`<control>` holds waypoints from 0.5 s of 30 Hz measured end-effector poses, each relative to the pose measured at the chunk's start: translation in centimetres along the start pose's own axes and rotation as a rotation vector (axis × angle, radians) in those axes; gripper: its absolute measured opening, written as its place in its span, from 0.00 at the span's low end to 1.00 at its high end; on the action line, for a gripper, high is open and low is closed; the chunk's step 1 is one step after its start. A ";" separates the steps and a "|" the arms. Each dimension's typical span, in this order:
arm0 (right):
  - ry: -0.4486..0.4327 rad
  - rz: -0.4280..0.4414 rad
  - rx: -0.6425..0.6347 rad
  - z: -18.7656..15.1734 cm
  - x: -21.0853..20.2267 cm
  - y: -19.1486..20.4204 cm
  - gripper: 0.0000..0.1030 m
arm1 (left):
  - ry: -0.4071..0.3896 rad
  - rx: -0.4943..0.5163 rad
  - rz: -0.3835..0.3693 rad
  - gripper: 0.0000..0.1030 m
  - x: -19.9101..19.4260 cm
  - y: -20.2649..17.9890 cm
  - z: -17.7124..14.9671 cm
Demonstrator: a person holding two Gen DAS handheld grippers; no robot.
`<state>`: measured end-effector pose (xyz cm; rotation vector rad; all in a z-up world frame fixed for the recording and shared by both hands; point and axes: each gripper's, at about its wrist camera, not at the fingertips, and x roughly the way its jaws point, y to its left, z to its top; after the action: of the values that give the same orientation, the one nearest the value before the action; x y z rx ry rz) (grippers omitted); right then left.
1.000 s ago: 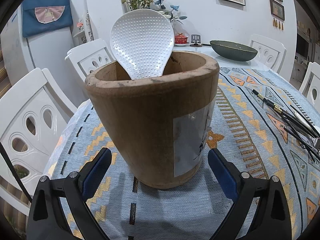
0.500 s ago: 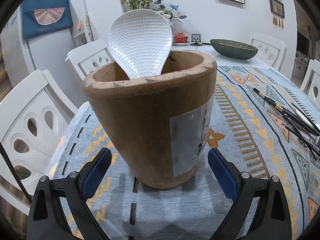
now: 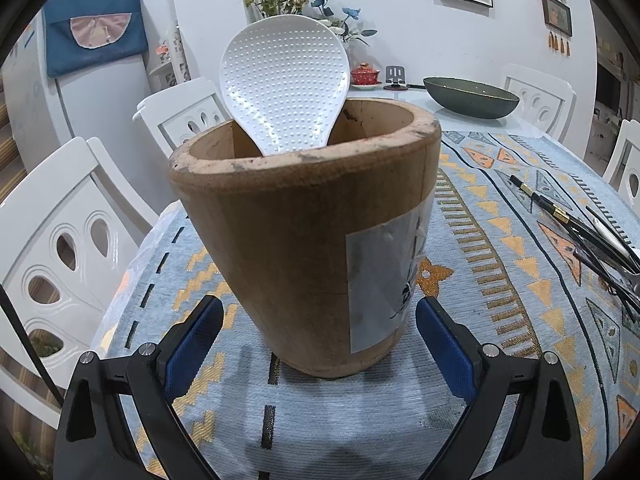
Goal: Organize utensils
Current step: 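Return the right gripper to the pile and grasp a black chopstick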
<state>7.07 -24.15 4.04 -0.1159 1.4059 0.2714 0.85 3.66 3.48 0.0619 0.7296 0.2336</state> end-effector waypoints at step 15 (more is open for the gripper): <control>0.065 0.007 -0.055 4.6 5.2 1.1 0.25 | 0.003 -0.001 -0.001 0.94 0.1 0.2 -0.1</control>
<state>11.96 -21.33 -0.22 -0.1662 1.4641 0.3147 0.84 3.85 3.41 0.0603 0.7329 0.2336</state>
